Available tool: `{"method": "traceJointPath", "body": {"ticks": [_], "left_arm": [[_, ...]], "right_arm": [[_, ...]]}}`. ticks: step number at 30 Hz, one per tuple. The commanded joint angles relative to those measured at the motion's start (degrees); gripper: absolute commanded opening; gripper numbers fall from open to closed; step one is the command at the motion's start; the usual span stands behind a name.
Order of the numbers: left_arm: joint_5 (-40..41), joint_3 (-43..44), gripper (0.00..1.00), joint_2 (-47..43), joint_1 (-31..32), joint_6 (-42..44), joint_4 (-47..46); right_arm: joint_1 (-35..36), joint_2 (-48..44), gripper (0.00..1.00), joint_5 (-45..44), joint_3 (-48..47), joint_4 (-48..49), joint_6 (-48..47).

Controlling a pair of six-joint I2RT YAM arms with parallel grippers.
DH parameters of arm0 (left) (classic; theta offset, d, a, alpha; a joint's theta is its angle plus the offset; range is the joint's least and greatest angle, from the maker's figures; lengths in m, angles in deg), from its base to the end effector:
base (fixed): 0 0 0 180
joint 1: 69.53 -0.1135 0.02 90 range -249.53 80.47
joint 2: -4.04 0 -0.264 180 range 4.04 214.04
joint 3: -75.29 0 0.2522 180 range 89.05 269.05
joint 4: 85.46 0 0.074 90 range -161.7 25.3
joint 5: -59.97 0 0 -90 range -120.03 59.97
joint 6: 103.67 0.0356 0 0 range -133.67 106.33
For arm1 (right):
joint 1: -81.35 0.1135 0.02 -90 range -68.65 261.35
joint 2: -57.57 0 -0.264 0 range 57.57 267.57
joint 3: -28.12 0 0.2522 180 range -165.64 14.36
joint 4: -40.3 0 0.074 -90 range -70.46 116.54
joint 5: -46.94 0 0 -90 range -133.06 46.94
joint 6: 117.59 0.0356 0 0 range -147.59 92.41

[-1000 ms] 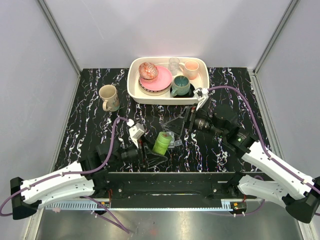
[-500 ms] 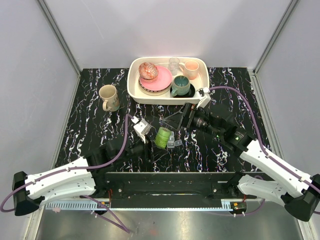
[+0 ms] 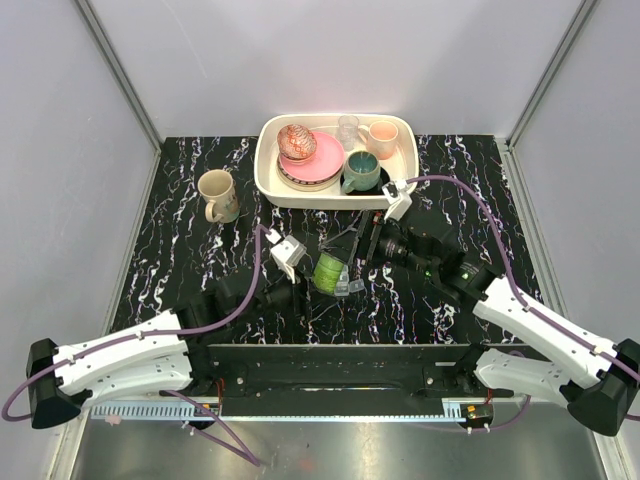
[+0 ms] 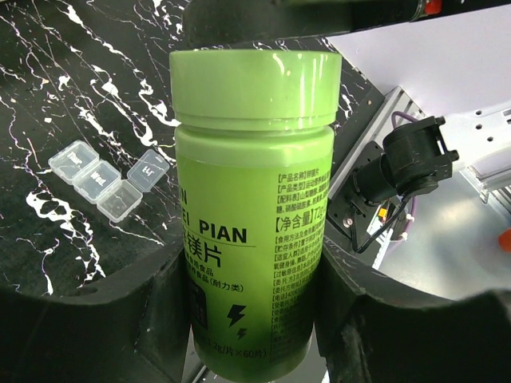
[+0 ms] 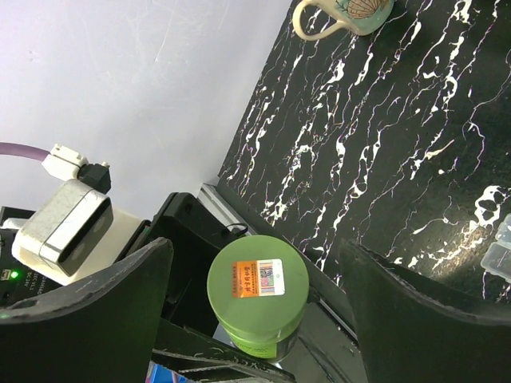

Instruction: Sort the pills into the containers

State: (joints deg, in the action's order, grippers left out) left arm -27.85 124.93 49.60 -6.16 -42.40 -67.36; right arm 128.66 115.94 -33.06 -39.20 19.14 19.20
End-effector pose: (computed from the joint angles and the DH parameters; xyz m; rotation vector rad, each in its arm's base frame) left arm 0.0877 -0.1719 0.2934 0.5554 1.8788 -1.0756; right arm 0.1563 0.1786 0.3545 -0.1490 1.9824 1.2892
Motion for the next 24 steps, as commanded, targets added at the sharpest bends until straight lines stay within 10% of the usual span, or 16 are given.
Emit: {"method": "traceJointPath", "body": {"ticks": [1, 24], "left_arm": [[0.7, 3.2, 0.00, 0.5, -0.2, 0.4, -4.2], [1.9, 4.1, 0.00, 1.3, -0.2, 0.6, -5.8]], "right_arm": [[0.7, 0.6, 0.88, -0.1, -0.3, 1.3, -0.3], [0.9, 1.3, 0.70, 3.1, 0.3, 2.1, 0.1]]}}
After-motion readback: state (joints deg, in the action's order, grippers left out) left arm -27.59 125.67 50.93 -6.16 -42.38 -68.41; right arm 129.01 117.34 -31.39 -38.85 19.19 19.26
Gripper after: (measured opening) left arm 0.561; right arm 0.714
